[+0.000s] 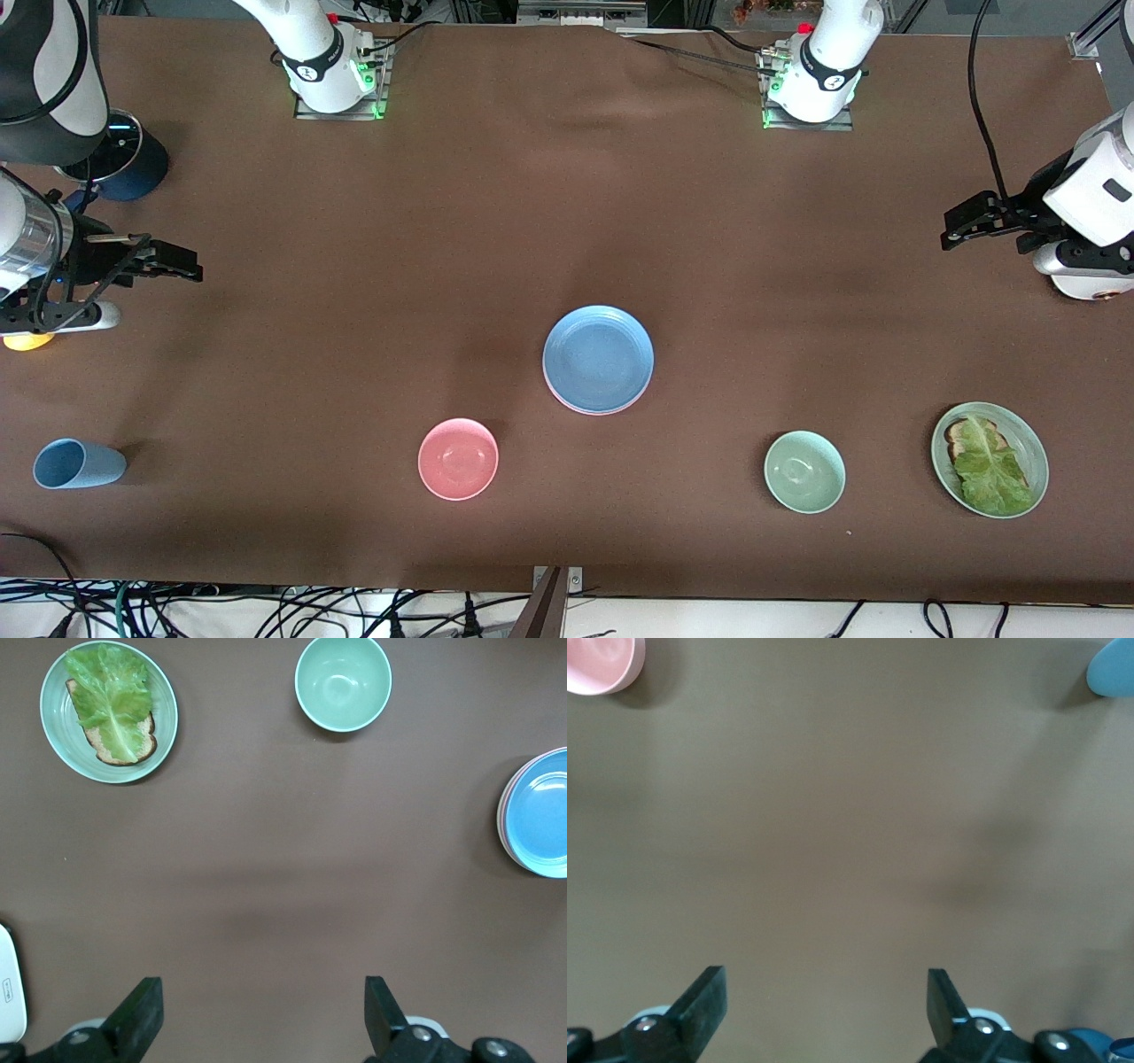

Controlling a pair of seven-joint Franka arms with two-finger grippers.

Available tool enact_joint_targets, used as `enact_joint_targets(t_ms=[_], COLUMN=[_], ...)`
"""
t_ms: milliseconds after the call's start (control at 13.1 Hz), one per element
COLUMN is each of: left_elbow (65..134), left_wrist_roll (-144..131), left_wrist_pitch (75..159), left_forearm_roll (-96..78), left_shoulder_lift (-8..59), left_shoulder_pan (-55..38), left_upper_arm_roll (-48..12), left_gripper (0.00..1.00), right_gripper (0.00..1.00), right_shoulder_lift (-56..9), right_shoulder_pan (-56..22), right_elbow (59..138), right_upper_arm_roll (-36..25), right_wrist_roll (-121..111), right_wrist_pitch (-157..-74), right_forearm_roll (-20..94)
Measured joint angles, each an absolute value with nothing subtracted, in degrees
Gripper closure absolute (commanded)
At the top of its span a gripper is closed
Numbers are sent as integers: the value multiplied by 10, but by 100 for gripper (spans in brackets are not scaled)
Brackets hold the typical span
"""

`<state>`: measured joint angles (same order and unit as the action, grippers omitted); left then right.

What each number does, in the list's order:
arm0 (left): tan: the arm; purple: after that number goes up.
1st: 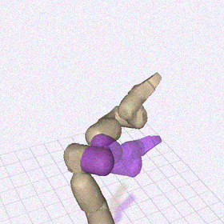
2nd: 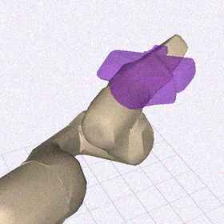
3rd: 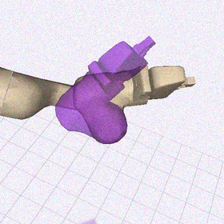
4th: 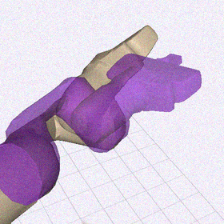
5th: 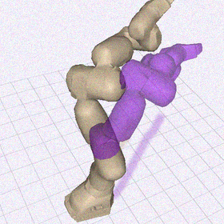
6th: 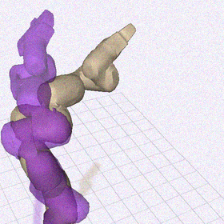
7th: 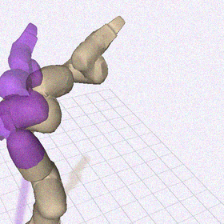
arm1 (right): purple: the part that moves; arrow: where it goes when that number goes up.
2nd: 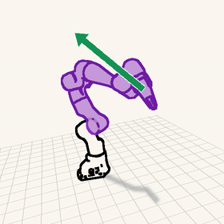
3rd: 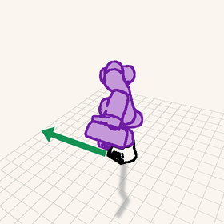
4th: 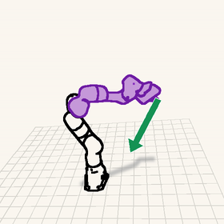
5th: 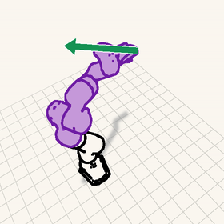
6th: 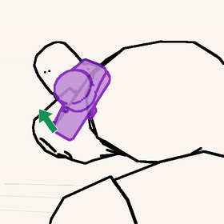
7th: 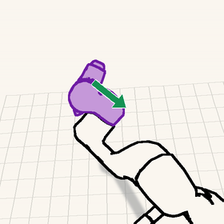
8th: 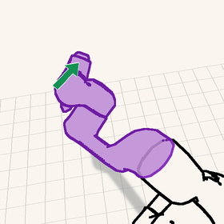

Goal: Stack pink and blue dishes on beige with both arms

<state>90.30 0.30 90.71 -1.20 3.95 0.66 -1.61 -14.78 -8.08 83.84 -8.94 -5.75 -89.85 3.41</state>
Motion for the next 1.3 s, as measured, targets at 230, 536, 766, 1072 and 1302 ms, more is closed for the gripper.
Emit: enact_joint_targets(t_ms=[230,536,766,1072,1302], left_elbow=[903,903,903,903,903], left_wrist_roll=[3,3,3,3,3], left_wrist_pitch=[907,907,907,907,907], left_forearm_roll=[-12,-12,-12,-12,-12], left_shoulder_lift=[42,43,44,45,45], left_shoulder_pan=[7,7,7,7,8], left_upper_arm_roll=[-16,-16,-16,-16,-16], left_gripper=[0,0,0,0,0], right_gripper=[0,0,0,0,0], right_shoulder_lift=[-148,-146,-145,-145,-145], right_shoulder_pan=[-84,-89,-88,-87,-90], right_elbow=[838,831,831,831,831], right_upper_arm_roll=[-88,-85,-86,-87,-86], right_wrist_roll=[-58,-58,-58,-58,-56], right_wrist_pitch=[-897,-896,-896,-896,-896], right_forearm_roll=[30,9,9,9,9])
